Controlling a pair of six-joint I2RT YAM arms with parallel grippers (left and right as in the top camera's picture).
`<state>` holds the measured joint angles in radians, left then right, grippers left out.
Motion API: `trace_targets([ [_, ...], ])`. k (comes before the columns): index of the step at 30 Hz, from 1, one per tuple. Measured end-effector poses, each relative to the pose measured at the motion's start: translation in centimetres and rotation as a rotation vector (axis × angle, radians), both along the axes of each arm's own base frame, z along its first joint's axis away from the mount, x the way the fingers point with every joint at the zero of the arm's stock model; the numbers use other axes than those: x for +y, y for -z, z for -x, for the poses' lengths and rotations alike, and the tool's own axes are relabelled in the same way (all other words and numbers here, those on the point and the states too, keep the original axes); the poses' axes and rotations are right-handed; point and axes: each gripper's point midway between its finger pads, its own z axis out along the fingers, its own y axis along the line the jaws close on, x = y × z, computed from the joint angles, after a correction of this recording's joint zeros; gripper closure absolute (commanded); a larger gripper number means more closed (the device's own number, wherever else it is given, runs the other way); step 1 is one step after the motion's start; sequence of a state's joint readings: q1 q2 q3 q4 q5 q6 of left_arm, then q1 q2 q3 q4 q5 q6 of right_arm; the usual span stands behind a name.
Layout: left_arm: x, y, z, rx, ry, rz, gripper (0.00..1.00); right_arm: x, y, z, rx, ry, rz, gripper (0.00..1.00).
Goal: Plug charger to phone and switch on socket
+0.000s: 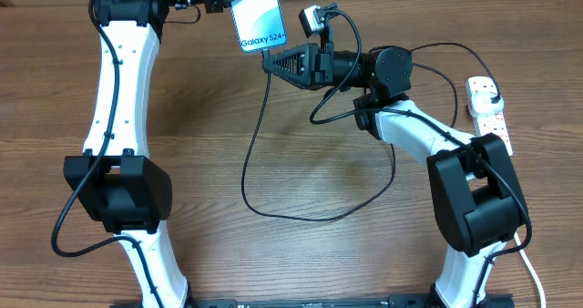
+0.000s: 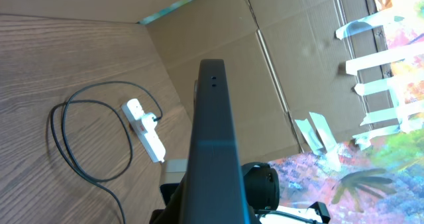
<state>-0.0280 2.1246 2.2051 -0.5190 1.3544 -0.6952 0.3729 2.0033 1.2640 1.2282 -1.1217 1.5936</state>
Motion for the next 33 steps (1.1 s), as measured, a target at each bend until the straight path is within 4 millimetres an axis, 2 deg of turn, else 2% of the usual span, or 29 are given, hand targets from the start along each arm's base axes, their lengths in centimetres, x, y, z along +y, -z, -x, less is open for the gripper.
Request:
trace_targets([
  [13, -0.1, 0.0, 0.0, -0.018, 0.003, -0.003, 0.96, 0.1, 0.2, -0.1, 0.022, -0.014, 0.018, 0.95],
  [15, -0.1, 0.0, 0.0, -0.018, 0.003, -0.003, 0.96, 0.1, 0.2, -0.1, 0.027, -0.017, 0.019, 0.75],
  [18, -0.7, -0.1, 0.7, -0.006, 0.036, 0.008, 0.96, 0.2, 0.1, -0.6, 0.041, 0.006, 0.011, 0.38],
  [20, -1.5, -0.2, 1.2, 0.000, 0.067, 0.015, 0.96, 0.1, -0.2, -0.9, 0.043, 0.025, 0.000, 0.21],
  [23, -2.5, -0.3, 2.0, 0.002, 0.105, 0.024, 0.96, 0.0, -0.5, -1.3, 0.043, 0.040, -0.011, 0.04],
  [24, -2.7, -0.3, 2.1, 0.002, 0.113, 0.026, 0.96, 0.0, -0.6, -1.4, 0.042, 0.045, -0.013, 0.00],
  [33, -2.7, -0.4, 2.3, 0.003, 0.121, 0.030, 0.96, -0.1, -0.7, -1.6, 0.041, 0.055, -0.017, 0.00],
])
